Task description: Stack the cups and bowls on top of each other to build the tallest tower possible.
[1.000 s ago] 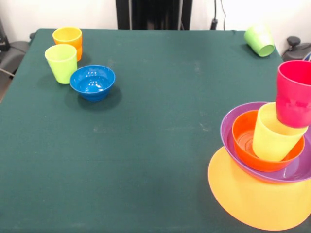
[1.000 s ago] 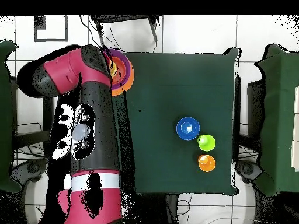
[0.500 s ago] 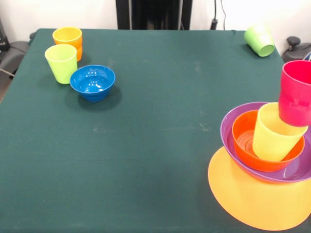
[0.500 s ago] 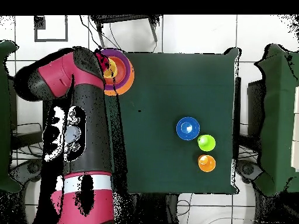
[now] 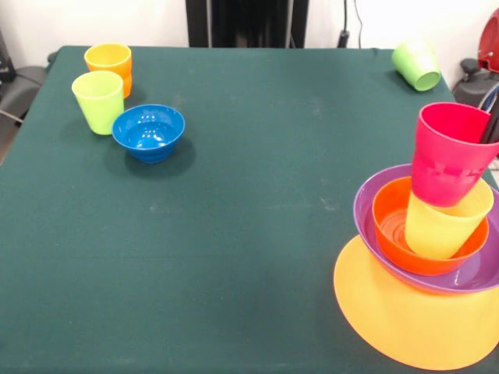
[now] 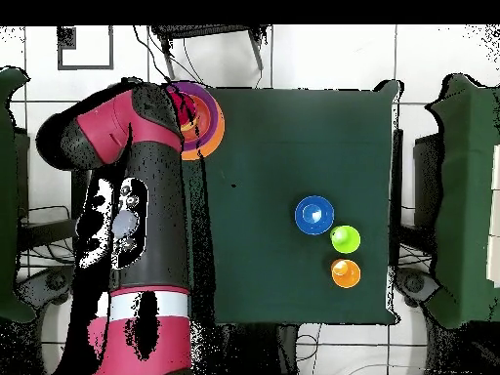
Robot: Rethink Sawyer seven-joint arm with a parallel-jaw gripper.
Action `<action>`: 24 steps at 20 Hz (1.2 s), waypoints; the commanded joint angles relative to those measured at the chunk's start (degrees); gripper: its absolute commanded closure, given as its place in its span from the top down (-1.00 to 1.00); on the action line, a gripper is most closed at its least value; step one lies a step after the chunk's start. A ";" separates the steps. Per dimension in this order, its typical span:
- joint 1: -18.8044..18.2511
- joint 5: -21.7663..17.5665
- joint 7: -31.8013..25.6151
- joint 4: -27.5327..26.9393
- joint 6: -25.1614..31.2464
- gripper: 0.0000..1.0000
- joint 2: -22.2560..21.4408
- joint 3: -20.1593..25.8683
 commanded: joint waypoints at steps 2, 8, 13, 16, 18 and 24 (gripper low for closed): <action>0.98 -3.73 -3.07 4.68 -1.79 -1.00 1.13 2.22; 0.54 -2.76 -3.13 6.01 -2.58 -1.00 1.27 3.56; 0.61 -2.38 -2.87 7.51 -3.31 -1.00 0.73 3.98; 0.58 -1.98 -2.93 7.69 -3.12 -1.00 0.64 4.37; 0.58 -1.88 -2.97 7.70 -3.06 -1.00 0.64 4.50; 0.11 -1.18 -3.84 8.15 -2.72 -1.00 0.36 5.59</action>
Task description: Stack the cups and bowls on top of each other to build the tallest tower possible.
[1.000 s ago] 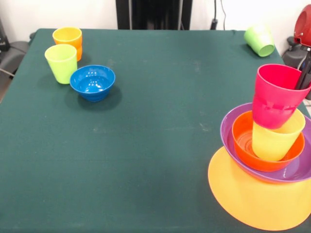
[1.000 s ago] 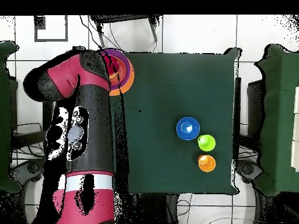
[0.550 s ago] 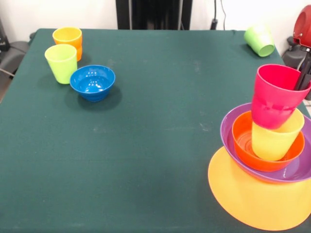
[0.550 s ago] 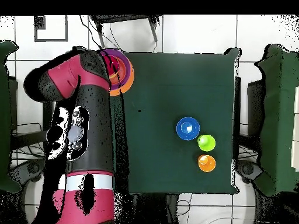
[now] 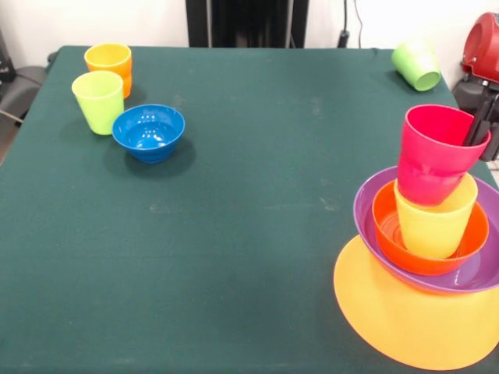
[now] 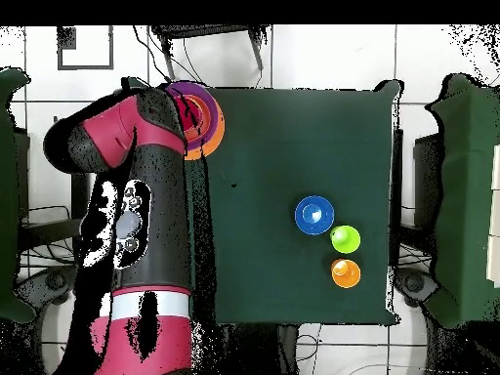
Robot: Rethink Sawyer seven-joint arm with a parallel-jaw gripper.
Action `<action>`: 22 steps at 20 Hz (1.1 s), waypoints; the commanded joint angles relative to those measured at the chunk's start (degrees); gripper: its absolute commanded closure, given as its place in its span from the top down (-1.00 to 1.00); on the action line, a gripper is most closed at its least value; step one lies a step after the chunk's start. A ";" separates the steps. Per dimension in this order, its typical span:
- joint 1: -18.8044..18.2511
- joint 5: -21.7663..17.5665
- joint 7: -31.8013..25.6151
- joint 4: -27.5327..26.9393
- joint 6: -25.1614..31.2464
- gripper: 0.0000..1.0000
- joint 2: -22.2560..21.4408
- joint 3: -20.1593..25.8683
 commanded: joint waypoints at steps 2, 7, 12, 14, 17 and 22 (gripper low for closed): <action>-0.19 -0.41 -4.42 7.20 -1.92 -1.00 -0.18 6.71; -0.88 0.97 -5.24 7.76 -1.29 -1.00 -0.56 8.83; -1.66 1.59 -5.76 7.49 -1.68 -1.00 -0.14 11.02; -2.03 1.88 -6.05 7.58 -1.97 -1.00 -0.06 12.06; -2.14 2.05 -5.85 7.68 -2.11 -1.00 -0.08 12.96; -1.92 1.15 -5.22 6.99 -2.26 -1.00 0.05 12.57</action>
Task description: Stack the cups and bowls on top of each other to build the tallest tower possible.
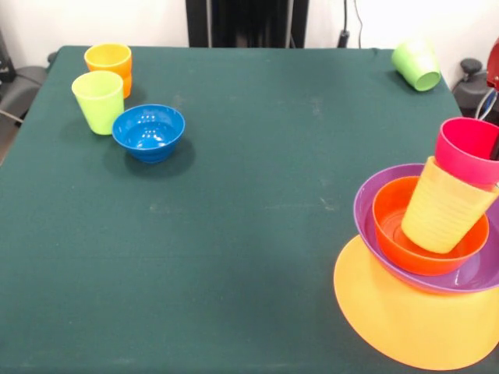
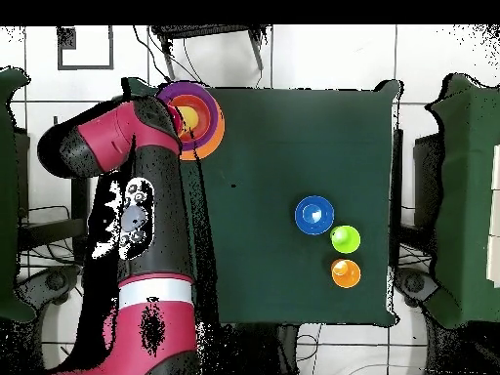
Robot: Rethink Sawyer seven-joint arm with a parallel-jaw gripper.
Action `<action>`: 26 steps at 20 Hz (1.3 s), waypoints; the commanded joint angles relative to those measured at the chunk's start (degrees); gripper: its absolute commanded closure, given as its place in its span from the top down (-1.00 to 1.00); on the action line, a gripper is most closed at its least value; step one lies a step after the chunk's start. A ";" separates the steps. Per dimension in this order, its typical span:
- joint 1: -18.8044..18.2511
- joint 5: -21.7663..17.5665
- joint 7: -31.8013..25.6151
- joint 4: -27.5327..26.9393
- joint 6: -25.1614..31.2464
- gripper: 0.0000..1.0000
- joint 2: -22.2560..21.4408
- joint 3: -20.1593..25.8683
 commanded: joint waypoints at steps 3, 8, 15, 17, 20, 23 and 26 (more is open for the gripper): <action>-0.72 -1.33 -5.08 4.39 -2.06 -1.00 0.06 5.78; -0.57 -3.11 -5.59 3.62 -1.84 -1.00 -0.20 3.91; -0.69 -5.70 -6.08 1.95 -4.33 -1.00 0.25 1.77; -0.56 -5.95 -5.83 1.43 -4.89 -1.00 0.51 1.37; -0.37 -6.31 -5.58 0.84 -6.02 -1.00 0.84 0.75; -0.93 -5.95 -6.76 0.57 -6.73 -1.00 0.98 1.26; -1.33 -5.58 -7.42 0.55 -7.09 -1.00 0.99 1.86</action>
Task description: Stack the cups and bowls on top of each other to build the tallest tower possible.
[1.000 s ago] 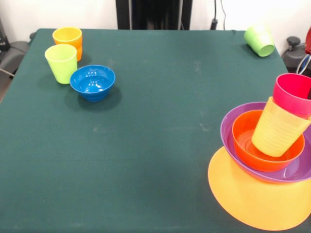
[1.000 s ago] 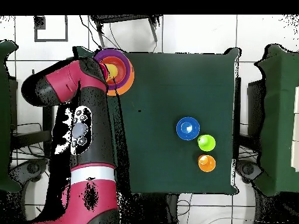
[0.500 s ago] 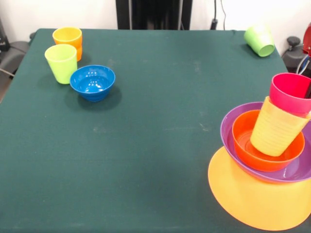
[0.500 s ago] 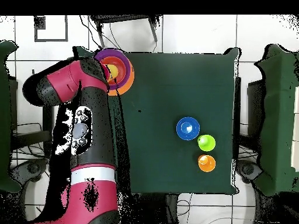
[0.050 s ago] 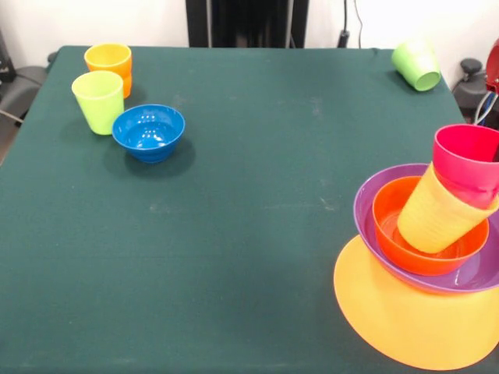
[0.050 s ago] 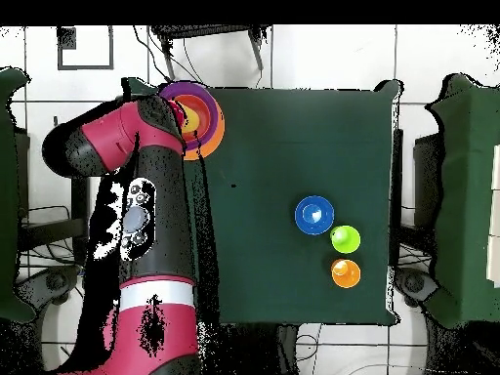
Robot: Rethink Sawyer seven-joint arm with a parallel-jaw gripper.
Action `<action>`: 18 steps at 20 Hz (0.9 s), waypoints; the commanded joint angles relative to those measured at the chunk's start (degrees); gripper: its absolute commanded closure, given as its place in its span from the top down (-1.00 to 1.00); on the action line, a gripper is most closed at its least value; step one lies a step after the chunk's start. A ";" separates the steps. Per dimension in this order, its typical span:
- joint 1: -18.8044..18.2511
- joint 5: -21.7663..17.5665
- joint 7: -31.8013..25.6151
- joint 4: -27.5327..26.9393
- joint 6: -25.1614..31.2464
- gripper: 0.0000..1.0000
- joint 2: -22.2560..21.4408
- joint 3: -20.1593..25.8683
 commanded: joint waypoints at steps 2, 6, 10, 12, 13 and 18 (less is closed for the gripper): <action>-1.39 -4.89 -7.56 0.40 -2.25 -1.00 1.04 3.42; -1.07 -5.46 -7.15 -0.21 -1.45 -1.00 1.22 2.56; -1.46 -6.46 -7.80 -0.12 -1.50 -1.00 0.94 2.19; -1.72 -6.82 -8.16 0.14 -1.78 -1.00 0.78 2.10; -1.81 -6.99 -8.27 0.31 -1.98 -1.00 0.70 1.99; -2.47 -7.19 -9.10 0.77 -2.58 -1.00 0.45 2.16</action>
